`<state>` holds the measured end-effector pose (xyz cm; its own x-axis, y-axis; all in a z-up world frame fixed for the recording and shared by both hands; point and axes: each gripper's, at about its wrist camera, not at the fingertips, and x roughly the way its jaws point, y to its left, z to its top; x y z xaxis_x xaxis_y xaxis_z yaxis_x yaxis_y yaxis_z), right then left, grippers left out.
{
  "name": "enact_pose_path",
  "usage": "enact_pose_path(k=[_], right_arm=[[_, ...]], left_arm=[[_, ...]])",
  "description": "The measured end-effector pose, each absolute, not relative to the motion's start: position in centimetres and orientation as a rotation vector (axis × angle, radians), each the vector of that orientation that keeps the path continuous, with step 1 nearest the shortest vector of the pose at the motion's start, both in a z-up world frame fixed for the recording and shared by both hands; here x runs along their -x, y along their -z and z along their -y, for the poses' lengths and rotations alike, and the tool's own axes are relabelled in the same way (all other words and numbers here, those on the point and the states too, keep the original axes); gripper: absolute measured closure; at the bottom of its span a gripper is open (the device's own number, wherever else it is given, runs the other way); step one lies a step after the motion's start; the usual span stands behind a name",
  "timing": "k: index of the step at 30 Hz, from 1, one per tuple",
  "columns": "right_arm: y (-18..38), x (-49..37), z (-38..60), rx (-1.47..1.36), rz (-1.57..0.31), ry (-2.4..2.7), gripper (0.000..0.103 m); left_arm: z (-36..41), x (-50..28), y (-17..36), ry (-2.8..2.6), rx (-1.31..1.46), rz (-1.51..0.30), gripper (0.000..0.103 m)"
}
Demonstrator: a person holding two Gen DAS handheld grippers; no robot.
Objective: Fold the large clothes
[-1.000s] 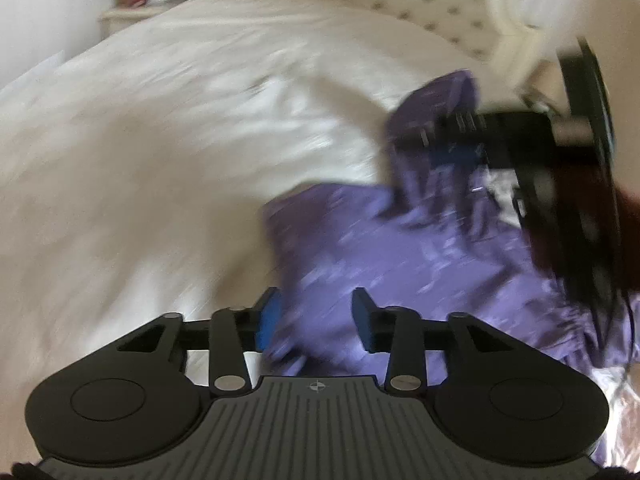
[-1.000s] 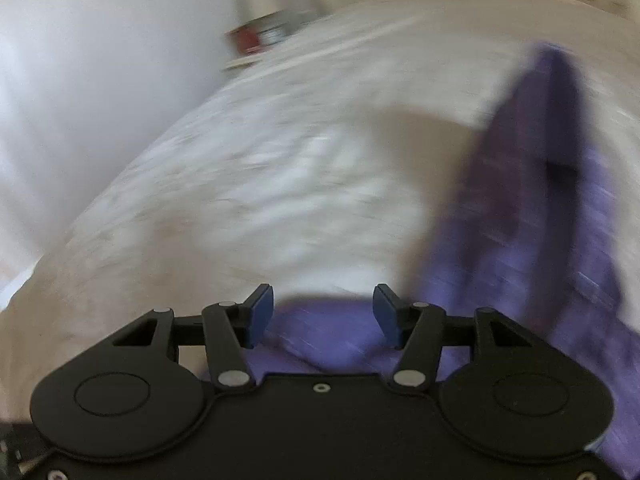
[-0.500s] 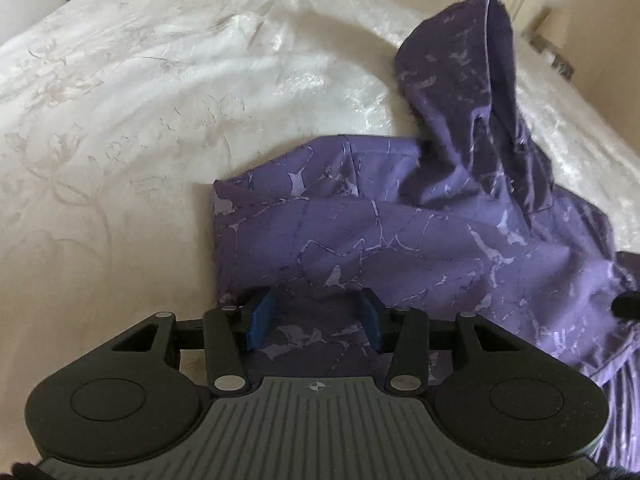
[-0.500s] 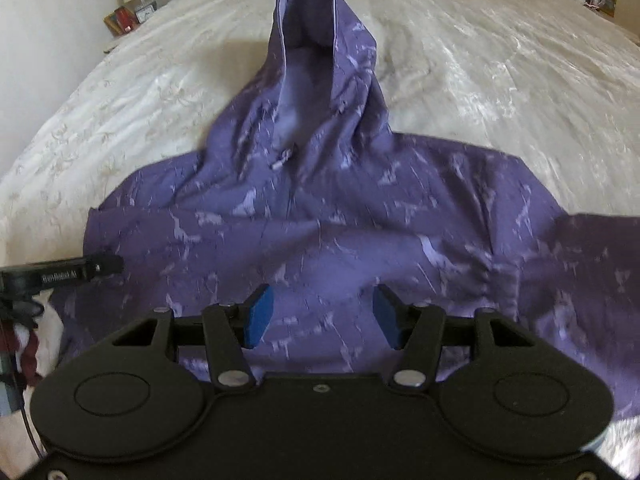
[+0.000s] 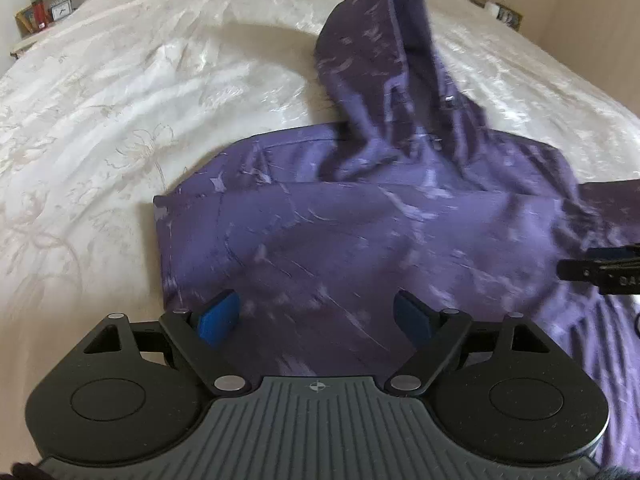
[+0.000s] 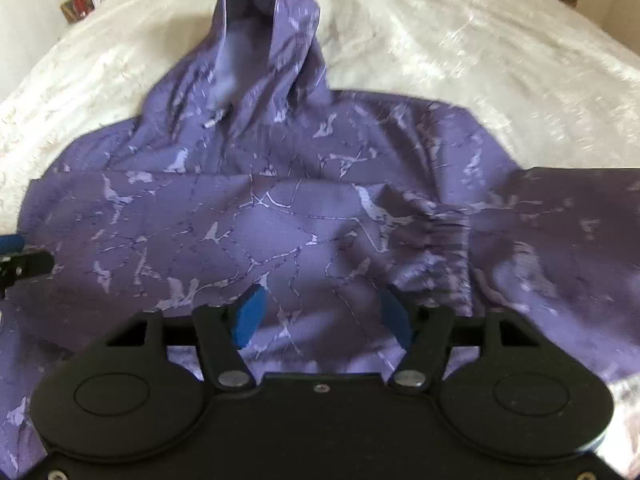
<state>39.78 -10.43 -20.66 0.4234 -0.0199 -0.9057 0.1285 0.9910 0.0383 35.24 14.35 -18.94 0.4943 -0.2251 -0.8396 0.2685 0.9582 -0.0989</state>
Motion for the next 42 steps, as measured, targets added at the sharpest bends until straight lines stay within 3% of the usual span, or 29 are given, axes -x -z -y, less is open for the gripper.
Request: enact_pose_path(k=[6,8,14,21,22,23,25,32,42], right_arm=[[21.6,-36.2,10.0,-0.052,-1.217,0.123,0.031],[21.8,-35.1,10.2,-0.059,-1.228,0.136,0.031],[18.2,-31.8,12.7,-0.238,-1.14,0.185,0.028],[14.9,-26.9,19.0,-0.417,-1.042,0.299,0.025],[14.7,-26.4,20.0,-0.429,-1.03,0.312,0.025],[14.4,-26.0,21.1,-0.44,-1.02,0.321,0.025],[13.9,-25.2,23.7,-0.451,-1.003,0.34,0.025],[12.2,-22.6,34.5,-0.496,-0.929,0.444,0.025],[13.8,-21.7,48.2,-0.656,-0.861,0.64,0.025]], left_arm=[[-12.9,-31.1,19.7,0.277,-0.154,-1.042,0.018],[-12.2,-30.4,20.3,0.288,-0.218,-1.039,0.011],[-10.7,-30.0,21.9,0.275,-0.321,-1.024,0.0],[-9.8,-30.7,22.6,0.23,-0.324,-1.052,0.0],[-9.7,-31.1,22.2,0.221,-0.314,-1.074,0.002],[-9.6,-31.3,21.7,0.213,-0.295,-1.085,0.011],[-9.3,-31.0,20.4,0.206,-0.243,-1.073,0.019],[-6.0,-26.0,15.5,0.184,-0.059,-0.976,0.021],[3.0,-21.8,13.7,0.261,-0.057,-0.941,0.021]])
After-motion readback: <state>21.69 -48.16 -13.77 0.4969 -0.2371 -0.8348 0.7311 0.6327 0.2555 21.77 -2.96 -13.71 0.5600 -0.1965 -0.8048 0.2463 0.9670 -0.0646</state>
